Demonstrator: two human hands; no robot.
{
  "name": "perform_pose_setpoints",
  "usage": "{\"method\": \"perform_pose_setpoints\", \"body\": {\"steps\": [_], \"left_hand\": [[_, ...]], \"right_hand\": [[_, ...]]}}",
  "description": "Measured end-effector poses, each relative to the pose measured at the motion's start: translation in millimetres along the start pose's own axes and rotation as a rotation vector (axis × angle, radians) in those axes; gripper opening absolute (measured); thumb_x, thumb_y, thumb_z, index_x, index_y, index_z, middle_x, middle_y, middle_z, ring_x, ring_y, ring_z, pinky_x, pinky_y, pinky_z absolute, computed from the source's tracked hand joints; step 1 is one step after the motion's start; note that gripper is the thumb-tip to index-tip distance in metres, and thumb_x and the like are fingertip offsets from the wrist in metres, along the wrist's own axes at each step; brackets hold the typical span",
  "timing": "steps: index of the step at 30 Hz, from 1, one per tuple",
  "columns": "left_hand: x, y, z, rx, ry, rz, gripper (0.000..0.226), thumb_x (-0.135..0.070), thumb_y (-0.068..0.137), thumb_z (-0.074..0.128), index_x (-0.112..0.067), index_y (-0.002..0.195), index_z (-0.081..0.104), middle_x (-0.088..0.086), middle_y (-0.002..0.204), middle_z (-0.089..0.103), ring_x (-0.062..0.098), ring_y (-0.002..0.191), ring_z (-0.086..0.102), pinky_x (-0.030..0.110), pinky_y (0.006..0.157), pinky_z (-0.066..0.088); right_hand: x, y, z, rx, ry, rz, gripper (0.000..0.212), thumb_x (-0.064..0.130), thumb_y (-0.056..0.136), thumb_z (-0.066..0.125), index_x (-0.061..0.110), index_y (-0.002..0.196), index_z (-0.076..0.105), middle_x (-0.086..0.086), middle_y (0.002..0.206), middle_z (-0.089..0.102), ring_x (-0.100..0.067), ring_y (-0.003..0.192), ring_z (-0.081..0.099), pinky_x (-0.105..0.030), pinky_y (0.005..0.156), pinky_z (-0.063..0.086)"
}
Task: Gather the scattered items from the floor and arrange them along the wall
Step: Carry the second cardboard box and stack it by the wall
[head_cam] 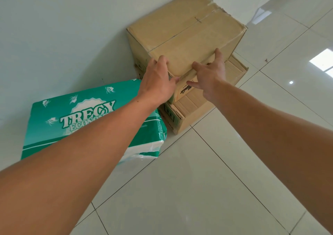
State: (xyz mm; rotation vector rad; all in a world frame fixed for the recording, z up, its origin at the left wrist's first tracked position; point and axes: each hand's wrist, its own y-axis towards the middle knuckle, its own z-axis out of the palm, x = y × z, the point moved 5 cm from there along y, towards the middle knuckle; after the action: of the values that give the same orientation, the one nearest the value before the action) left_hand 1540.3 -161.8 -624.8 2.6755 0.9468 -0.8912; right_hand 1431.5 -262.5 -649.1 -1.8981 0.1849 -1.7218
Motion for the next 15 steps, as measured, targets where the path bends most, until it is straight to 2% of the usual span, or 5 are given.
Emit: {"method": "perform_pose_setpoints", "body": {"steps": [4,6,10,13,15], "left_hand": [[-1.0,-1.7,-0.2,-0.001,0.027,0.000,0.051,-0.031,0.091,0.070,-0.016,0.134,0.047,0.008,0.130,0.048,0.022,0.110,0.055,0.034,0.092,0.050],[-0.6,-3.0,-4.9,-0.039,0.012,0.011,0.047,-0.030,0.091,0.071,-0.015,0.131,0.052,0.006,0.125,0.050,0.018,0.105,0.056,0.028,0.088,0.050],[-13.1,-6.6,-9.2,-0.097,-0.066,0.081,0.034,-0.023,0.091,0.071,-0.014,0.122,0.063,0.000,0.112,0.061,0.006,0.092,0.058,0.006,0.070,0.043],[-13.8,-9.8,-14.2,-0.157,-0.170,0.047,0.038,-0.023,0.089,0.073,-0.014,0.124,0.063,-0.001,0.105,0.064,0.007,0.091,0.061,0.014,0.076,0.053],[-9.4,-13.8,-18.1,-0.200,-0.230,0.026,0.036,-0.023,0.089,0.074,-0.013,0.122,0.064,0.001,0.103,0.065,0.010,0.092,0.064,0.023,0.081,0.058]], "right_hand": [[-1.4,-2.0,0.4,0.040,0.024,0.022,0.087,0.001,0.095,0.064,0.040,0.158,0.018,-0.011,0.154,0.039,-0.033,0.128,0.055,-0.046,0.066,0.062],[0.3,-5.1,1.1,0.065,0.035,0.021,0.086,0.000,0.095,0.064,0.037,0.158,0.020,-0.013,0.152,0.041,-0.031,0.124,0.058,-0.046,0.067,0.062],[6.6,-12.5,-1.6,0.085,0.055,0.021,0.079,0.001,0.095,0.065,0.029,0.158,0.026,-0.014,0.147,0.047,-0.024,0.106,0.061,-0.045,0.070,0.063],[3.7,-17.8,1.5,0.089,0.050,0.025,0.071,0.005,0.095,0.066,0.022,0.156,0.032,-0.010,0.140,0.051,-0.022,0.102,0.063,-0.039,0.069,0.064],[-1.7,-21.6,2.5,0.086,0.045,0.027,0.063,0.008,0.096,0.067,0.017,0.152,0.039,-0.004,0.125,0.054,-0.023,0.103,0.066,-0.035,0.067,0.065]]}}
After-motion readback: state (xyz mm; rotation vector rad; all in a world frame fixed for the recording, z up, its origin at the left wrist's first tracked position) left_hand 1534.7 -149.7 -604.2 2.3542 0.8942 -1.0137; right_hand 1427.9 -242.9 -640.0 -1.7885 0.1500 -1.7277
